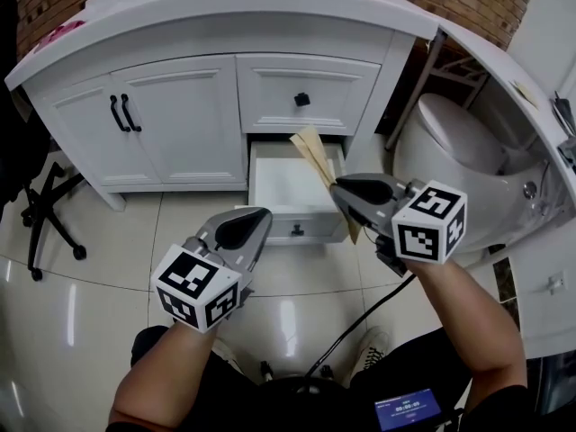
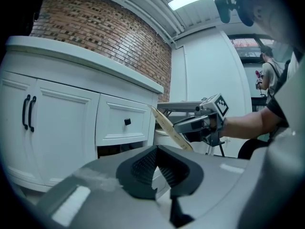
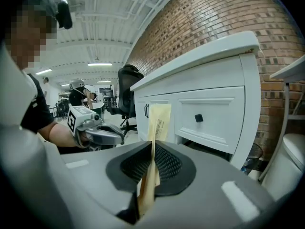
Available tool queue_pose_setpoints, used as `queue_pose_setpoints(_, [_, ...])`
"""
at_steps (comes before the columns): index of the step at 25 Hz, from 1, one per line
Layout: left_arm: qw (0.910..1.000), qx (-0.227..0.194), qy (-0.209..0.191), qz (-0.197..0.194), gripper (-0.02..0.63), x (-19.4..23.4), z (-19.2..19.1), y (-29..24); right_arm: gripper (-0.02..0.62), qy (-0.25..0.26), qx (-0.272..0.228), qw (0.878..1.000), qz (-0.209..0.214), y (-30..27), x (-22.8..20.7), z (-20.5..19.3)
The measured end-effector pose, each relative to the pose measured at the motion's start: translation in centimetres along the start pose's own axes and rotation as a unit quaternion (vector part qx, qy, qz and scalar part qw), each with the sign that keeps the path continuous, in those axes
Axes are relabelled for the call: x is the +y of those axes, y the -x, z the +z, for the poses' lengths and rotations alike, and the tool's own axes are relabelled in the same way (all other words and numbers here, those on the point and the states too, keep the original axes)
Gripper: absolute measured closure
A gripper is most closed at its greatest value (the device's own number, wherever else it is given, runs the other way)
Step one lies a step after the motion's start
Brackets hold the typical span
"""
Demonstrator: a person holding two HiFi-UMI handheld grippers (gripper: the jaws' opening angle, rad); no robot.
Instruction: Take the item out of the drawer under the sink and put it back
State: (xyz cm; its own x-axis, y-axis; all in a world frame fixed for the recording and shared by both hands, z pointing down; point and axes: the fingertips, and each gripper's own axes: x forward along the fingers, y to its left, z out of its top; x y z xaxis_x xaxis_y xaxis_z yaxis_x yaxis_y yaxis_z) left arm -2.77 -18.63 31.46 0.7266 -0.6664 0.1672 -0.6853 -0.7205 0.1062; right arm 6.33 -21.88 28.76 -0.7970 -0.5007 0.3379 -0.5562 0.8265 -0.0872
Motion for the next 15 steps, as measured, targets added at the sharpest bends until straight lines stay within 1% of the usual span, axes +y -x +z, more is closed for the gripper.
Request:
queue_pose_setpoints(3, [1.0000,0.001,-0.005,-0.003,0.600,-0.3,0.0,0.0,0.572,0.002,-0.016,1.000,-0.001,1.9,1.3,0.5])
queue_pose_setpoints(9, [0.9999,-0.009,-0.007,-0.007,0.600,-0.5,0.3,0.4,0.572,-0.026,-0.060,0.998,-0.004,5.1,3.0,1.6])
queue_pose_setpoints(12, [1.0000,-0.010,-0.001,-0.001,0.600,-0.1,0.1,0.6,0.572,-0.038,-0.073,0.996,-0.012,5.9,2.7,0.6])
queue_pose_setpoints(15, [0.9999,-0.014,0.005,0.000,0.600,0.0,0.2,0.6,0.572,-0.068,-0.067,0.995,-0.026,6.3,1.6,-1.3])
